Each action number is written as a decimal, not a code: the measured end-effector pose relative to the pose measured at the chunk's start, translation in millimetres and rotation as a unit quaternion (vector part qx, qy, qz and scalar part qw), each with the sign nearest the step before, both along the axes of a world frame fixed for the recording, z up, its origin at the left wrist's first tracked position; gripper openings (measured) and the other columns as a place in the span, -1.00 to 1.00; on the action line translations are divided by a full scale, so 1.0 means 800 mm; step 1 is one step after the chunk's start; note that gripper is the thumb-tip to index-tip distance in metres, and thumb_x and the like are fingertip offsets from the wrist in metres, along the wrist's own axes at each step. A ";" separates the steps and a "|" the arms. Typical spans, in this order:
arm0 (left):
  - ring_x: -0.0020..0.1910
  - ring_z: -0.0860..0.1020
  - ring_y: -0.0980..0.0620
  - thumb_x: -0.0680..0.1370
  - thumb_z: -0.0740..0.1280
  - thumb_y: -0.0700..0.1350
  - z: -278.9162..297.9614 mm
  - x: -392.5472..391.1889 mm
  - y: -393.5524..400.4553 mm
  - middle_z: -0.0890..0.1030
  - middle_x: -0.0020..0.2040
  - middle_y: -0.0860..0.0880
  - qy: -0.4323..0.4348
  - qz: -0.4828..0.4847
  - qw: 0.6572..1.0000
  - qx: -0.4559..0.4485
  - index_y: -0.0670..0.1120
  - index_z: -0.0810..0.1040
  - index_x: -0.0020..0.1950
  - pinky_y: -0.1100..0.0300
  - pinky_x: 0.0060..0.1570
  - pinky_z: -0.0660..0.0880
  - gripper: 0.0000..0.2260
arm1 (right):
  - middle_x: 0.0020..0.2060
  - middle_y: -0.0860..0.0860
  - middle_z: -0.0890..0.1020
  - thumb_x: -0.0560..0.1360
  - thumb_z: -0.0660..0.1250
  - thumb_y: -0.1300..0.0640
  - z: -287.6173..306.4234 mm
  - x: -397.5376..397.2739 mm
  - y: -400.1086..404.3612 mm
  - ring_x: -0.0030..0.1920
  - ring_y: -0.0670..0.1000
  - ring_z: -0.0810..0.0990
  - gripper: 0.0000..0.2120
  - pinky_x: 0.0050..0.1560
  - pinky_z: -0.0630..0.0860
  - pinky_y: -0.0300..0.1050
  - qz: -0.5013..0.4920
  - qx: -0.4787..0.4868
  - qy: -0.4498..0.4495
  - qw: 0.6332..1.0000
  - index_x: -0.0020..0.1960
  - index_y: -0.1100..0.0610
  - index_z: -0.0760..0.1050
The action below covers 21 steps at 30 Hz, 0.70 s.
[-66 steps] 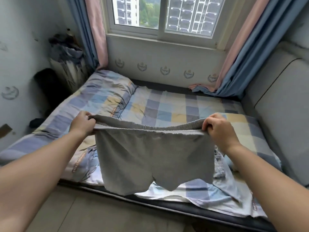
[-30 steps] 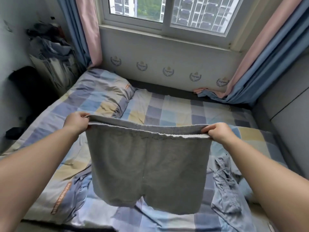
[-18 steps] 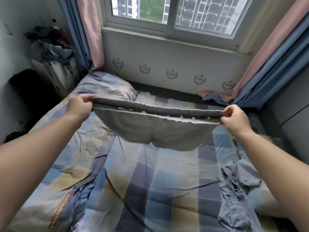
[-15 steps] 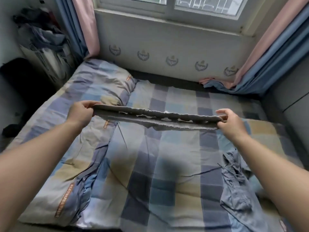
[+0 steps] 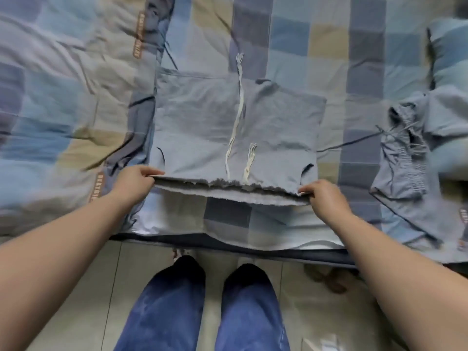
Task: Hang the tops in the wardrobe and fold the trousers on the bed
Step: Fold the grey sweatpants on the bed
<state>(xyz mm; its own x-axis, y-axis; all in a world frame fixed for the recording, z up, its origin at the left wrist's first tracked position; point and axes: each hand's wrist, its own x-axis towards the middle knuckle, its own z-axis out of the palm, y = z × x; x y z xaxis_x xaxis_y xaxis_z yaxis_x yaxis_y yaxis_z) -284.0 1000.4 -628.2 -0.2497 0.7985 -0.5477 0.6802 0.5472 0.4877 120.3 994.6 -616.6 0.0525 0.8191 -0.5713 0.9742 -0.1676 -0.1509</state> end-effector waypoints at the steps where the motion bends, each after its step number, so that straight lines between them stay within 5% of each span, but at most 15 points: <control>1: -0.22 0.56 -0.14 0.51 0.22 -0.34 -0.015 -0.002 -0.012 0.66 -0.10 -0.18 0.005 -0.004 1.000 -0.023 -0.09 0.67 0.11 0.39 -0.43 0.36 -0.68 | 0.26 0.13 0.52 0.53 0.13 0.40 -0.021 -0.005 -0.011 0.20 0.17 0.52 -0.58 0.14 0.46 -0.07 0.014 -0.031 -0.008 0.999 0.20 0.07 0.60; 5: 0.09 0.58 -0.12 0.52 0.24 -0.33 -0.069 0.000 -0.055 0.66 0.05 -0.18 -0.005 0.002 0.996 -0.093 -0.13 0.67 0.11 0.12 0.02 0.45 -0.72 | 0.31 0.13 0.45 0.55 0.10 0.41 -0.086 -0.015 -0.052 0.22 0.19 0.51 -0.55 0.22 0.46 0.02 0.046 -0.139 -0.043 0.988 0.28 0.07 0.53; 9: -0.03 0.55 -0.05 0.54 0.28 -0.27 -0.112 0.002 -0.089 0.65 0.05 -0.17 -0.016 0.016 0.988 -0.152 -0.15 0.65 0.15 0.17 -0.09 0.41 -0.76 | 0.29 0.15 0.47 0.56 0.12 0.34 -0.125 -0.017 -0.085 0.22 0.19 0.49 -0.58 0.12 0.47 -0.04 0.074 -0.204 -0.068 0.974 0.33 0.03 0.48; 13: 0.05 0.56 -0.05 0.54 0.34 -0.19 -0.140 0.002 -0.101 0.64 0.12 -0.14 -0.042 0.059 0.981 -0.178 -0.15 0.63 0.16 0.15 0.02 0.44 -0.79 | 0.36 0.13 0.45 0.58 0.17 0.15 -0.145 -0.028 -0.086 0.32 0.15 0.43 -0.58 0.23 0.42 -0.05 0.086 -0.288 -0.086 0.950 0.44 0.05 0.33; 17: 0.23 0.48 -0.22 0.57 0.32 -0.12 -0.152 -0.005 -0.093 0.57 0.21 -0.19 -0.063 0.154 0.970 -0.179 -0.10 0.59 0.19 -0.04 0.23 0.42 -0.78 | 0.36 0.13 0.44 0.57 0.19 0.07 -0.153 -0.070 -0.048 0.31 0.16 0.43 -0.51 0.18 0.41 -0.04 0.071 -0.243 -0.042 0.967 0.48 0.06 0.25; 21: 0.09 0.50 -0.07 0.58 0.30 -0.13 -0.166 -0.012 -0.082 0.56 0.21 -0.12 -0.096 0.175 0.965 -0.171 -0.10 0.57 0.23 0.14 0.02 0.39 -0.76 | 0.33 0.15 0.44 0.55 0.18 0.09 -0.163 -0.137 0.008 0.24 0.18 0.47 -0.54 0.03 0.42 -0.04 0.098 -0.179 -0.006 0.979 0.45 0.04 0.28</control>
<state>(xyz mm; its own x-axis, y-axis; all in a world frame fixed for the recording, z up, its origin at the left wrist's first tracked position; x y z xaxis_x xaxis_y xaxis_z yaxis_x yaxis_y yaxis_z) -293.3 935.0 -761.2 -0.3382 0.4479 -0.8277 0.3403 0.8782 0.3362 10.6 1001.0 -747.3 -0.0774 0.5608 -0.8243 0.9942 -0.0182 -0.1057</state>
